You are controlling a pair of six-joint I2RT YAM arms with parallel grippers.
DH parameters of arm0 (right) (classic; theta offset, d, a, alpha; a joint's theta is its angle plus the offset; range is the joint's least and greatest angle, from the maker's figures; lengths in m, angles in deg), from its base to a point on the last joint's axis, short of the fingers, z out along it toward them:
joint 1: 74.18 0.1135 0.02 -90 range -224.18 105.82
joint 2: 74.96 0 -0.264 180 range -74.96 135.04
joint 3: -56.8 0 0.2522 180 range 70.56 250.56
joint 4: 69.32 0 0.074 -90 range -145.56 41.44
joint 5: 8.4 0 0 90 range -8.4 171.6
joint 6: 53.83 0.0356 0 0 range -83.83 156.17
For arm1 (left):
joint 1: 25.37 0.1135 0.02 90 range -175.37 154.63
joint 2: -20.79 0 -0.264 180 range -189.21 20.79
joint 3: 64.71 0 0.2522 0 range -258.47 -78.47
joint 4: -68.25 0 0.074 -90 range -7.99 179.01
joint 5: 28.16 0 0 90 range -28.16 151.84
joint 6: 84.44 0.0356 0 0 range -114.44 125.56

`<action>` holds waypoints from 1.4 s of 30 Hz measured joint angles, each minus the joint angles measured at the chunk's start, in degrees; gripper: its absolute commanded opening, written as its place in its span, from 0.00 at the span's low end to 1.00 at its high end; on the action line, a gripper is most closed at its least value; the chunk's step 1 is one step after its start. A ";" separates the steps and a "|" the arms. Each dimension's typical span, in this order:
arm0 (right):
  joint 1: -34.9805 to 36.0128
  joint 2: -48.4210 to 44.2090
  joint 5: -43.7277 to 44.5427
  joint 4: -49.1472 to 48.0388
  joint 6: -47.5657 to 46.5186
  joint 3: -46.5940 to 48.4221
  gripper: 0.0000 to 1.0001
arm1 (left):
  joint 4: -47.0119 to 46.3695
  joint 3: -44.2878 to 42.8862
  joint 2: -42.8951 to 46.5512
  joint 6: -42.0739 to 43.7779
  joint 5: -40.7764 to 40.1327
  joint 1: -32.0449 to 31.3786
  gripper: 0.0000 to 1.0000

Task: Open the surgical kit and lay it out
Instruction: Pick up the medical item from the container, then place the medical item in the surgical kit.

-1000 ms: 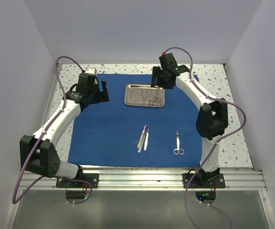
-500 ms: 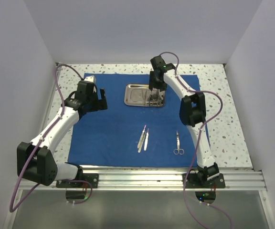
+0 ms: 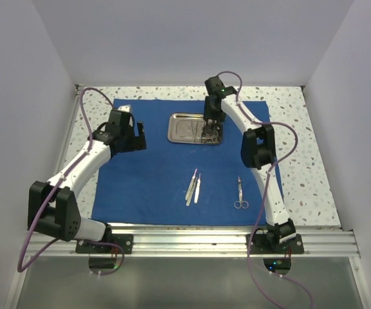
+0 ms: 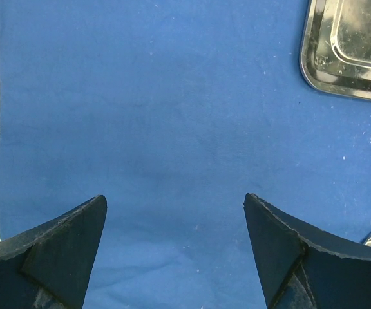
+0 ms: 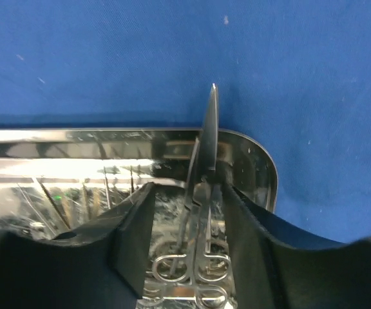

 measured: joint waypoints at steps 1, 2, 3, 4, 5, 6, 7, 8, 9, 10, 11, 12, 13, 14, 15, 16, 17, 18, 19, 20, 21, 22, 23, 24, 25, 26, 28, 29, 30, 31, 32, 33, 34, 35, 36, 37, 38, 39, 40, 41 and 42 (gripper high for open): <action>0.00 0.42 0.09 -0.09 -0.07 1.14 0.45 | 0.00 0.00 -0.11 0.00 0.00 0.00 0.91; 0.00 0.74 0.07 -0.09 -0.04 1.81 0.39 | 0.00 0.00 -0.22 0.02 0.00 0.00 0.91; 0.00 1.20 0.11 -0.15 -0.11 2.47 0.34 | 0.02 0.00 -0.37 0.07 0.00 0.00 0.91; 0.00 1.79 0.07 -0.35 0.09 2.86 0.29 | 0.02 0.00 -0.52 0.11 0.00 0.00 0.91; 0.00 2.10 0.24 -0.52 0.00 3.37 0.20 | 0.02 0.00 -0.72 0.13 0.00 0.00 0.91; 0.00 2.19 0.63 -0.48 -0.09 3.48 0.16 | 0.02 0.00 -0.90 0.13 0.00 0.00 0.91; 0.00 2.21 1.09 -0.31 -0.09 3.50 0.11 | 0.07 -0.04 -1.11 0.13 0.00 0.00 0.90; -0.04 2.21 1.14 -0.26 -0.04 3.50 0.08 | 0.07 -0.11 -1.36 0.13 0.00 0.00 0.90; -0.04 2.21 1.14 -0.26 -0.04 3.50 0.06 | 0.07 -0.15 -1.55 0.13 -0.02 0.00 0.90; -0.04 2.21 1.20 -0.26 -0.11 3.50 0.04 | 0.09 -0.20 -1.73 0.13 -0.02 0.00 0.90; -0.04 2.21 1.29 -0.26 -0.15 3.50 0.02 | 0.09 -0.24 -1.86 0.13 0.00 0.00 0.90; -0.04 2.21 1.33 -0.26 -0.17 3.52 0.01 | 0.13 -0.28 -1.99 0.13 -0.02 0.00 0.90; -0.07 2.21 1.36 -0.24 -0.17 3.58 0.00 | 0.09 -0.33 -2.08 0.13 -0.02 0.00 0.89; -0.13 2.21 1.33 -0.15 -0.17 3.67 0.00 | 0.11 -0.33 -2.12 0.13 -0.02 0.00 0.89; -0.22 2.21 1.29 -0.09 -0.15 3.74 0.00 | 0.11 -0.33 -2.16 0.13 -0.02 0.00 0.89; -0.31 2.21 1.22 -0.04 -0.11 3.82 0.00 | 0.11 -0.35 -2.16 0.13 -0.02 0.00 0.89; -0.42 2.21 1.11 0.09 -0.07 4.04 0.00 | 0.11 -0.35 -2.16 0.13 -0.02 0.00 0.89; -0.50 2.21 1.01 0.15 0.02 4.17 0.00 | 0.13 -0.35 -2.16 0.13 -0.02 0.00 0.89; -0.66 2.21 0.92 0.17 0.07 4.37 0.00 | 0.13 -0.42 -2.16 0.13 -0.02 0.00 0.89; -0.85 2.19 0.57 0.13 0.24 4.57 0.00 | 0.13 -0.46 -2.16 0.13 -0.02 0.00 0.89; -1.09 2.12 0.11 0.04 0.42 4.74 0.00 | 0.17 -0.52 -2.16 0.13 -0.02 0.00 0.89; -1.40 1.90 -0.31 -0.04 0.59 4.83 0.00 | 0.20 -0.61 -2.16 0.13 -0.02 0.00 0.89; -1.68 1.66 -0.57 -0.04 0.79 4.85 0.00 | 0.20 -0.70 -2.16 0.13 0.00 0.00 0.89; -1.99 1.25 -0.94 -0.04 0.96 4.87 0.00 | 0.22 -0.83 -2.16 0.13 0.00 0.00 0.89; -2.29 0.70 -1.53 -0.04 1.11 4.87 0.00 | 0.22 -0.92 -2.16 0.13 0.02 0.00 0.89; -2.51 -0.02 -1.88 -0.02 1.31 4.87 0.00 | 0.24 -1.03 -2.16 0.13 0.11 0.00 0.89; -2.97 -2.03 -2.51 -0.04 1.57 4.87 0.00 | 0.24 -1.22 -2.16 0.13 0.24 0.00 0.89; -3.13 -3.23 -2.93 -0.04 1.75 4.87 0.00 | 0.24 -1.36 -2.16 0.13 0.37 0.00 0.89; -3.21 -4.37 -3.19 -0.13 1.79 4.76 0.00 | 0.26 -1.46 -2.16 0.13 0.44 0.00 0.88; -3.30 -6.12 -3.34 -0.39 1.81 4.11 0.00 | 0.26 -1.60 -2.16 0.13 0.57 0.00 0.88; -3.34 -8.22 -3.39 -0.57 1.81 3.06 0.00 | 0.31 -1.79 -2.16 0.13 0.61 0.00 0.88; -3.34 -10.80 -3.43 -1.11 1.79 0.94 0.00 | 0.33 -1.99 -2.16 0.15 0.66 0.00 0.88; -3.34 -14.01 -3.50 -1.97 1.77 -2.56 0.00 | 0.37 -2.27 -2.16 0.17 0.63 0.00 0.89; -3.34 -17.68 -3.56 -2.40 1.70 -6.45 0.00 | 0.42 -2.56 -2.14 0.20 0.63 0.00 0.89; -3.34 -21.75 -3.65 -4.00 1.60 -11.96 0.00 | 0.39 -2.78 -2.05 0.24 0.61 0.00 0.89; -3.34 -26.14 -3.82 -4.98 1.49 -17.94 0.00 | 0.35 -2.91 -1.95 0.35 0.59 0.00 0.90; -3.34 -30.49 -4.15 -6.14 1.44 -24.09 0.00 | 0.39 -2.97 -1.73 0.44 0.61 0.00 0.90; -3.32 -34.56 -4.50 -7.23 1.44 -30.10 0.00 | 0.39 -2.97 -1.57 0.52 0.61 0.00 0.92; -3.28 -38.99 -4.83 -10.21 1.42 -37.55 0.00 | 0.42 -2.97 -1.27 0.63 0.61 0.00 0.92; -3.26 -42.71 -5.01 -10.62 1.49 -43.87 0.00 | 0.42 -2.99 -1.11 0.63 0.61 0.00 0.93; -3.23 -45.62 -5.20 -11.43 1.51 -48.94 0.00 | 0.44 -2.99 -0.85 0.66 0.70 0.00 0.93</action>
